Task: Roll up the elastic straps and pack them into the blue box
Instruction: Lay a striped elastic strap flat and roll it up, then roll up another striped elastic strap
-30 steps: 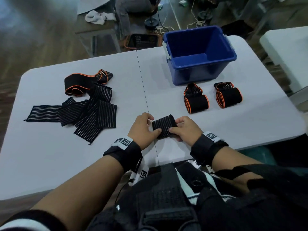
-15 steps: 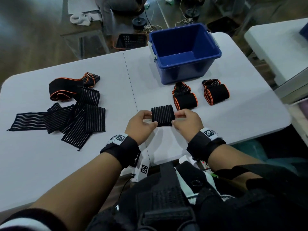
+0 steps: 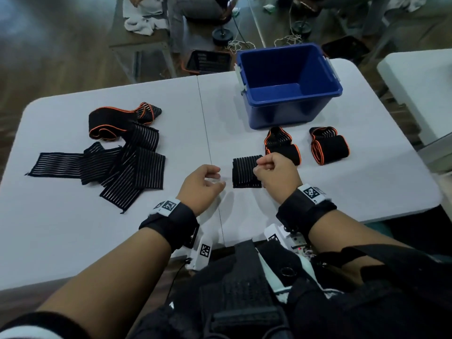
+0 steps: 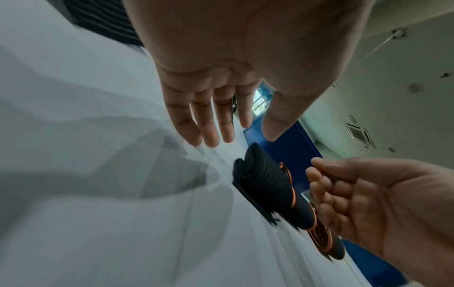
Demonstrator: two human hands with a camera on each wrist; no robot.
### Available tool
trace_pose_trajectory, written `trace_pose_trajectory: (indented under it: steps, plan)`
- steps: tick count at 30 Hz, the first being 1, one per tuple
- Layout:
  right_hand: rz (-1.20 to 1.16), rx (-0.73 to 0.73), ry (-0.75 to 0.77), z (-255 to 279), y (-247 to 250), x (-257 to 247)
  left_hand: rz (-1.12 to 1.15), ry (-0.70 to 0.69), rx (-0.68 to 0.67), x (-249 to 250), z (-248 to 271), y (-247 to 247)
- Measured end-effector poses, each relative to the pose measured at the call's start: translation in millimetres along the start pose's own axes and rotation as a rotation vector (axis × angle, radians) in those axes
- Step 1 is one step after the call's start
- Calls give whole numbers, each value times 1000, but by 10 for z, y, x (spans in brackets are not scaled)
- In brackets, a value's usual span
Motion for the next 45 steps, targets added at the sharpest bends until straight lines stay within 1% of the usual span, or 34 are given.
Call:
trace_pose_trajectory:
  steps: [2,6,9,11,13,16,19,23,25,28,30,33,36,38,40,43,45]
  plan:
    - [24,-66,40,-17,-191,-118,3,8,55,-50,44,188]
    - [78,-218,148,46,-658,-404,-19,7,216,-182,174,694]
    - [126,-334,201,120,-999,-575,-129,9,361,-312,305,1158]
    - [175,-400,241,162,-1195,-683,-210,34,452,-443,411,1463]
    - [222,-466,279,207,-1372,-800,-292,98,495,-637,515,1708]
    - [309,-527,331,247,-1609,-961,-388,191,494,-930,630,1930]
    - [440,-538,405,260,-1819,-1108,-401,211,518,-1039,655,2033]
    - [608,-564,480,293,-2077,-1266,-333,222,598,-1000,624,2118]
    - [690,-567,521,317,-2181,-1313,-319,228,596,-983,601,2122]
    - [685,-553,537,360,-2288,-1362,-253,213,625,-935,612,2140]
    - [685,-517,554,378,-2337,-1402,-148,177,662,-904,645,2185]
    - [721,-476,595,402,-2405,-1465,27,72,738,-856,747,2338]
    - [768,-502,699,438,-2530,-1541,121,21,781,-842,851,2548]
    - [878,-533,759,450,-2639,-1567,145,11,777,-855,890,2669]
    - [985,-546,765,430,-2742,-1578,151,9,770,-878,915,2778]
    - [1096,-544,706,324,-2818,-1578,171,-1,771,-924,930,2911]
    - [1128,-543,671,265,-2830,-1575,178,-2,772,-945,946,2985]
Point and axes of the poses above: each hand's wrist, its own z-axis away from the middle knuckle, its own y-axis out of the back of the hand, x = y × z, the point moved 6 cm from there along -z, towards the middle knuckle, and after that the axes turned 9 degrees about z, right-handed, at the moved point
